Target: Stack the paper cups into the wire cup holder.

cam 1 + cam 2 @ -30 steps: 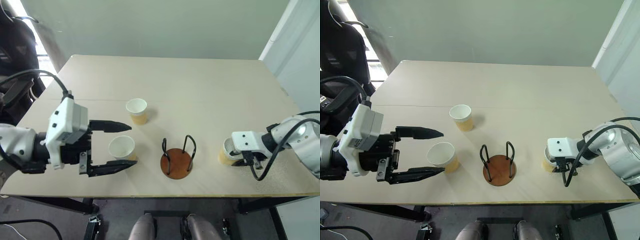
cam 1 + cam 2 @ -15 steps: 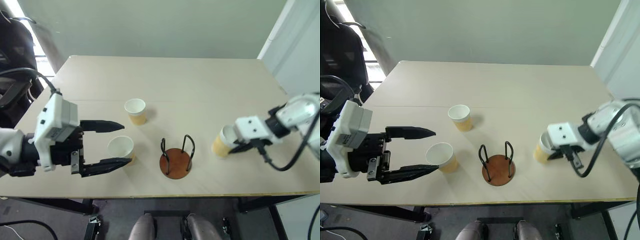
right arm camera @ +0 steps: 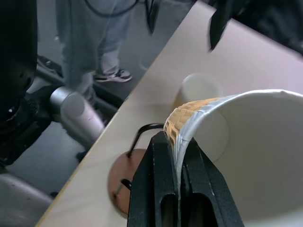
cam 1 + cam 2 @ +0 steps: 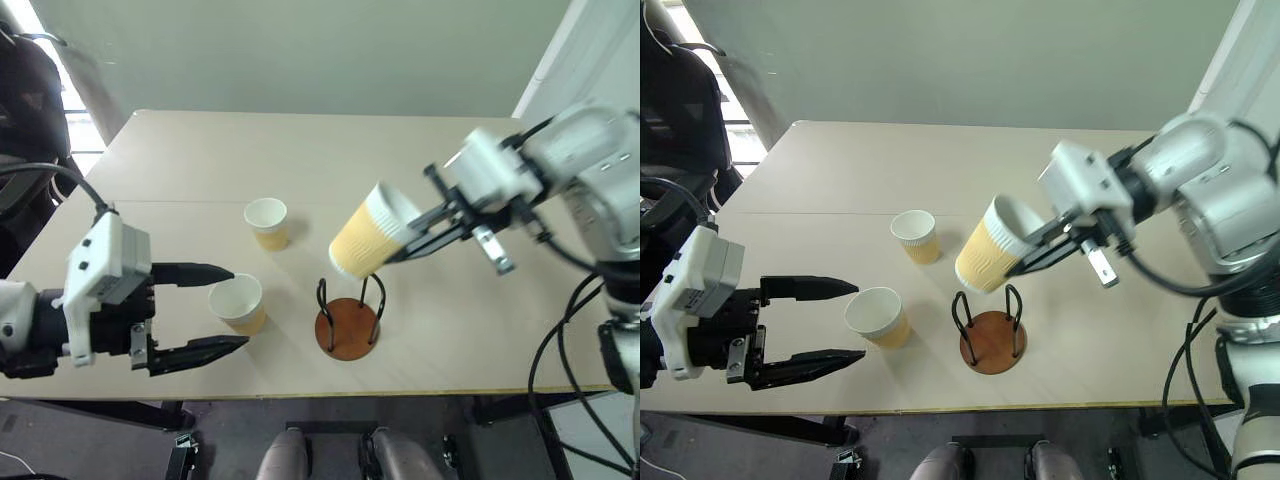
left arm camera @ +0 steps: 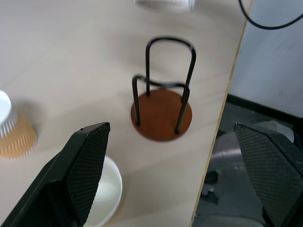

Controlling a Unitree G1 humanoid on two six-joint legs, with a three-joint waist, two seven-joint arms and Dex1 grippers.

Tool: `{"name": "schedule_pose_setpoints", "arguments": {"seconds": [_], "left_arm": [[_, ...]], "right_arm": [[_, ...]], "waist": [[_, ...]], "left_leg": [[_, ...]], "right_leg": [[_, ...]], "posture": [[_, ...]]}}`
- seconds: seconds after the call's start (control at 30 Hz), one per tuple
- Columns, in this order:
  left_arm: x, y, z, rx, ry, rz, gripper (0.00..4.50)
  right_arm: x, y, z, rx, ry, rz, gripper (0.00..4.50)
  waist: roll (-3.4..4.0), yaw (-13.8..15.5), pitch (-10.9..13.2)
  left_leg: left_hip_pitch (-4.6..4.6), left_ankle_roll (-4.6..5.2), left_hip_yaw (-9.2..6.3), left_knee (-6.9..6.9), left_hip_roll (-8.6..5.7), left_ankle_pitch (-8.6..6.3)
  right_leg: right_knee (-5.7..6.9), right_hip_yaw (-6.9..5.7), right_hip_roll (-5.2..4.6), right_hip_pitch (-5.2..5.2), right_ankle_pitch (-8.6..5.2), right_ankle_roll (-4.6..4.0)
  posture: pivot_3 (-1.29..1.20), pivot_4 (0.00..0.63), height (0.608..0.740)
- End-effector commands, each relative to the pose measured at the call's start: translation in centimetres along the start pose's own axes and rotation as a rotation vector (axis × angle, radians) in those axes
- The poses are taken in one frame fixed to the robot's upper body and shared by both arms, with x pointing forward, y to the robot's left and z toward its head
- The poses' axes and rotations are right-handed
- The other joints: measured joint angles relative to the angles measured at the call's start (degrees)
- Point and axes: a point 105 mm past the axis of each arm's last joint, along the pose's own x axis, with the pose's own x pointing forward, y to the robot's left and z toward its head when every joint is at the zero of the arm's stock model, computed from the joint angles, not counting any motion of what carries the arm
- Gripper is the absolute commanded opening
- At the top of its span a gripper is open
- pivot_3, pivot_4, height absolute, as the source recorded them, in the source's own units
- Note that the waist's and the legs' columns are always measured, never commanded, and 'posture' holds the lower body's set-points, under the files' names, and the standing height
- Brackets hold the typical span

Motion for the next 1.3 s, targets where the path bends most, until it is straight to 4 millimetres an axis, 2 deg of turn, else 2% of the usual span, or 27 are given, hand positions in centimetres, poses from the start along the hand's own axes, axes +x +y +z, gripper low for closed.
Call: {"name": "schedule_pose_setpoints", "arguments": {"seconds": [0.03, 0.3, 0.8, 0.93, 1.17, 1.23, 1.3], "left_arm": [[-0.6, -0.4, 0.8, 0.043, -0.004, 0.022, 4.50], [-1.1, -0.8, 0.8, 0.033, 0.003, 0.036, 4.50], [-1.3, -1.1, 0.5, 0.023, 0.014, 0.062, 4.50], [-1.3, -1.1, 0.4, 0.021, 0.021, 0.064, 4.50], [-1.0, -1.1, -1.1, 0.009, 0.105, 0.038, 4.50], [-0.9, -0.9, -1.6, 0.017, 0.142, 0.031, 4.50], [-0.5, -0.3, -2.4, 0.040, 0.203, 0.033, 4.50]], "right_arm": [[0.3, 0.2, -0.1, -0.042, 0.053, -0.015, 0.01], [1.5, 1.2, -1.1, -0.039, 0.074, 0.047, 0.01], [2.8, 0.9, -2.2, -0.058, 0.116, 0.045, 0.01], [2.9, 0.8, -2.2, -0.055, 0.118, 0.046, 0.86], [2.6, 0.3, -2.4, -0.056, 0.129, 0.027, 3.22], [2.2, 0.0, -2.4, -0.052, 0.138, 0.009, 3.97], [1.0, -0.7, -2.7, -0.034, 0.154, -0.048, 4.48]], "waist": [[0.01, 0.08, 0.00], [0.00, -0.10, 0.00], [0.00, -0.18, 0.00], [0.00, -0.18, 0.00], [0.00, -0.21, 0.00], [0.00, -0.19, 0.00], [0.00, -0.19, 0.00]], "left_leg": [[-0.02, 0.01, 0.00, 0.00, 0.00, -0.02], [0.05, -0.01, 0.00, 0.03, 0.01, -0.02], [0.05, -0.04, 0.01, 0.05, 0.02, -0.02], [0.06, -0.05, 0.01, 0.05, 0.02, -0.02], [0.05, -0.05, 0.01, 0.05, 0.02, -0.03], [0.05, -0.06, 0.01, 0.05, 0.02, -0.03], [0.05, -0.06, 0.01, 0.05, 0.02, -0.03]], "right_leg": [[0.00, 0.00, 0.00, -0.01, 0.02, 0.01], [-0.01, 0.00, 0.00, 0.00, 0.10, -0.18], [-0.01, 0.00, 0.00, -0.02, 0.10, -0.22], [-0.01, 0.00, 0.00, -0.02, 0.10, -0.23], [-0.01, 0.00, 0.00, -0.03, 0.08, -0.25], [-0.01, 0.00, 0.00, -0.04, 0.08, -0.26], [-0.02, 0.00, 0.00, -0.04, 0.08, -0.26]], "posture": [[0.00, 0.150, 0.740], [0.00, 0.150, 0.740], [0.00, 0.150, 0.740], [0.00, 0.150, 0.740], [0.00, 0.150, 0.740], [0.00, 0.150, 0.740], [0.00, 0.150, 0.740]]}}
